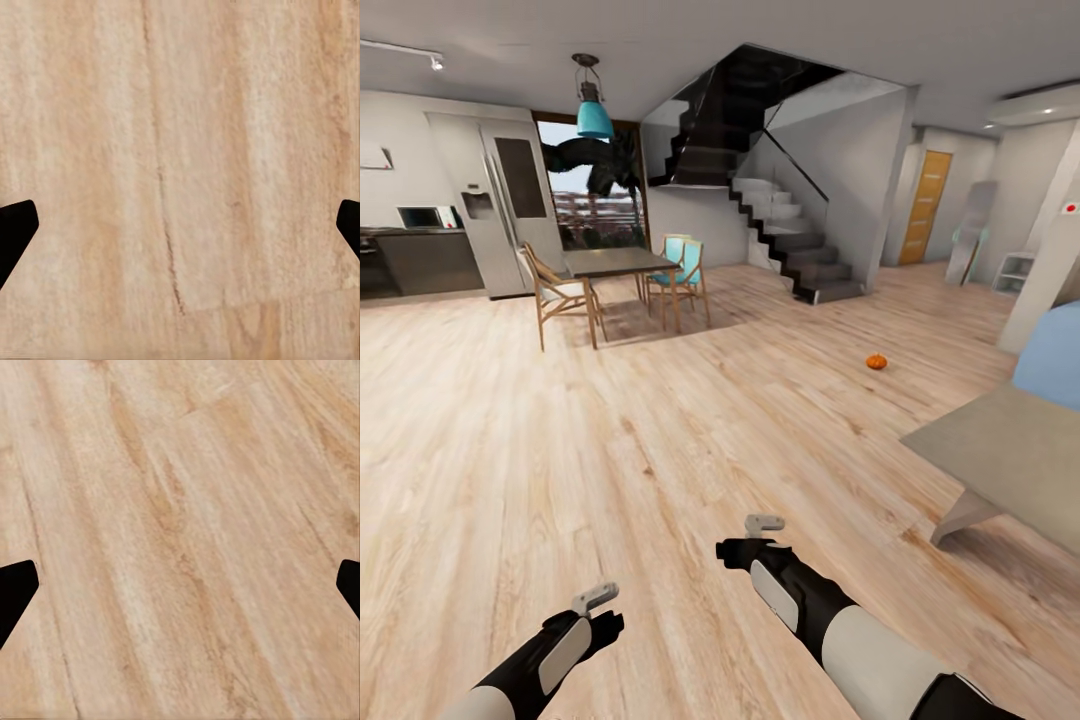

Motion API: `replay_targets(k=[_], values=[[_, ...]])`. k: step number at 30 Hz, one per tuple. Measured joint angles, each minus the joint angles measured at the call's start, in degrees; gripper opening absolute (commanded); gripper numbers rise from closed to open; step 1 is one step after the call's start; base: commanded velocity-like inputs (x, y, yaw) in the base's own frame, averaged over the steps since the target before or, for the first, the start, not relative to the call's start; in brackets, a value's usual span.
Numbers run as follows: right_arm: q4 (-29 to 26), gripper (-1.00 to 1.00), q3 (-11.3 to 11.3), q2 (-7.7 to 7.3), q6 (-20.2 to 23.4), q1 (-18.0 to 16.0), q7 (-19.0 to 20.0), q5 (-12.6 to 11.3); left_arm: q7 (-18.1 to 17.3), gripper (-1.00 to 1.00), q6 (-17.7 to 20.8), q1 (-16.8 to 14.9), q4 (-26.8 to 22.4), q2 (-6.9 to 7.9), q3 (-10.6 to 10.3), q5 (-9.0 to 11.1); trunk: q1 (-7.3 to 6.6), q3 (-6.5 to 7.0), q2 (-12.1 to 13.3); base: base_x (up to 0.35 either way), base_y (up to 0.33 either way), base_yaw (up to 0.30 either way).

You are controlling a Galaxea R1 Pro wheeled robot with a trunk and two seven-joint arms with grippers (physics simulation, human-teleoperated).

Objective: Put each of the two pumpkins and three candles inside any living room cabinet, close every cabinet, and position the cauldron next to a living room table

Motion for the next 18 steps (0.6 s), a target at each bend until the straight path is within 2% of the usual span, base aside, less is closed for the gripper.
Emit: replay_targets(k=[11,18], values=[[-0.01,1.00,0.01,0.00,0.00,0.00,-0.08,0.04,-0.17,1.00,-0.16,0.00,0.00,-0.01,-0.14,-0.11,0.00,0.00,0.00,0.000,0.000,0.277],[-0.08,1.00,0.06,0.00,0.28,0.00,0.05,0.05,-0.18,1.00,-0.16,0.00,0.01,0.05,-0.05,-0.06,0.00,0.00,0.00,0.000,0.000,0.061]])
